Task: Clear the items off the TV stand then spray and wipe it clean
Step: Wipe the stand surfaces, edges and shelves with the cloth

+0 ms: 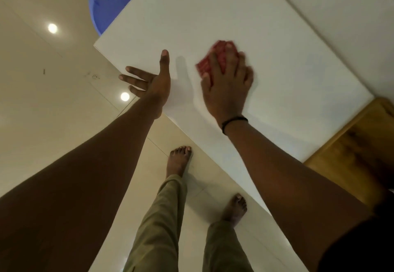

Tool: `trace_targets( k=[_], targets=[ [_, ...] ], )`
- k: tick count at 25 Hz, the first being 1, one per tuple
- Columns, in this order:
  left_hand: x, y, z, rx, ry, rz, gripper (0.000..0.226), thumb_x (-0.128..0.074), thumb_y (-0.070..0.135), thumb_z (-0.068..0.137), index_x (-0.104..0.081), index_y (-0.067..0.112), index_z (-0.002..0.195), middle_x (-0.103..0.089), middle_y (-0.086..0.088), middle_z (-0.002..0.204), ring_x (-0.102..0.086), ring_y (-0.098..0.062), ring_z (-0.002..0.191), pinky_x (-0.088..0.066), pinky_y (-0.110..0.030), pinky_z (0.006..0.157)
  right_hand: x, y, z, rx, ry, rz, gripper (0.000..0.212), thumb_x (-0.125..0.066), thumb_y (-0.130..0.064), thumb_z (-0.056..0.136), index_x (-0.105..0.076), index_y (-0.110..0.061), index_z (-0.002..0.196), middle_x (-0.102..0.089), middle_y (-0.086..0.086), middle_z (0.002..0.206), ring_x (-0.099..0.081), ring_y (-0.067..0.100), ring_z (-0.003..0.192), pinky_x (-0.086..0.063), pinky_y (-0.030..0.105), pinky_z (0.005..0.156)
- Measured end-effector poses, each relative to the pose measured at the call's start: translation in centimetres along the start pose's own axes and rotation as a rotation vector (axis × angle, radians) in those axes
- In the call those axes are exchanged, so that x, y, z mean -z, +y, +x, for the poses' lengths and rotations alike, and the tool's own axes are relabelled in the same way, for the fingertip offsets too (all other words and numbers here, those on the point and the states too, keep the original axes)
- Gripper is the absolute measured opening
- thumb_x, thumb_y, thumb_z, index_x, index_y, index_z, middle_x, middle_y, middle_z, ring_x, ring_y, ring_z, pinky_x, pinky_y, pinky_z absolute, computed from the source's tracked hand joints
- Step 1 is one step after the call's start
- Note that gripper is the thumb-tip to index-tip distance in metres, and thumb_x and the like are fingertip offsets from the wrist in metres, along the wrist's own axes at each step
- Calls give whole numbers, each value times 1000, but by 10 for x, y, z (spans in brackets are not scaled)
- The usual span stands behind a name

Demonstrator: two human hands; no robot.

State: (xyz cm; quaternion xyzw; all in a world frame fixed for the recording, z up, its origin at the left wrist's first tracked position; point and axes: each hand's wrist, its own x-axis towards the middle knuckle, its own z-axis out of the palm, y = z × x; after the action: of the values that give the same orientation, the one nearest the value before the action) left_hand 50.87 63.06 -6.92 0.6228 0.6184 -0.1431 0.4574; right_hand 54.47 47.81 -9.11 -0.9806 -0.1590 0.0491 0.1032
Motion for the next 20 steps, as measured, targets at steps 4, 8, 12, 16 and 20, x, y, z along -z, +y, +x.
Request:
trace_targets(
  k=[4, 8, 12, 16, 20],
  targets=[
    [2, -1, -2, -66, 24, -34, 117, -31, 91, 83, 14, 19, 163, 26, -5, 169, 16, -31, 158, 7, -56, 126, -12, -27, -72, 288, -26, 147, 53, -51, -38, 101, -49, -24, 153, -40, 11, 163, -36, 40, 149, -27, 57, 119],
    [-8, -16, -17, -184, 221, 71, 111, -36, 83, 89, 10, 15, 164, 22, -5, 170, 6, -28, 159, -1, -58, 126, -6, 35, -142, 295, -93, 117, 54, -49, -37, 101, -45, -28, 155, -39, 10, 163, -35, 38, 149, -28, 58, 120],
    [-43, -51, -46, -759, 361, 514, 77, -32, 66, 100, -26, 19, 161, -15, -1, 171, -12, -25, 158, -7, -54, 124, 18, 124, -138, -17, -59, -7, 56, -47, -40, 100, -42, -34, 155, -33, 7, 166, -30, 36, 150, -25, 54, 119],
    [-65, -61, -39, -833, 418, 503, 62, -39, 64, 98, -45, 26, 146, -41, 9, 156, -32, -17, 148, -22, -44, 119, 34, 182, -55, -216, 16, -113, 59, -40, -42, 100, -37, -34, 158, -32, 8, 167, -32, 38, 150, -27, 55, 118],
    [-70, -65, -29, -877, 488, 500, 60, -35, 66, 99, -45, 28, 143, -42, 10, 154, -34, -16, 146, -22, -43, 117, 38, 163, 41, -411, 77, -103, 63, -29, -47, 97, -34, -36, 159, -28, 8, 168, -29, 35, 152, -25, 54, 117]
  ],
)
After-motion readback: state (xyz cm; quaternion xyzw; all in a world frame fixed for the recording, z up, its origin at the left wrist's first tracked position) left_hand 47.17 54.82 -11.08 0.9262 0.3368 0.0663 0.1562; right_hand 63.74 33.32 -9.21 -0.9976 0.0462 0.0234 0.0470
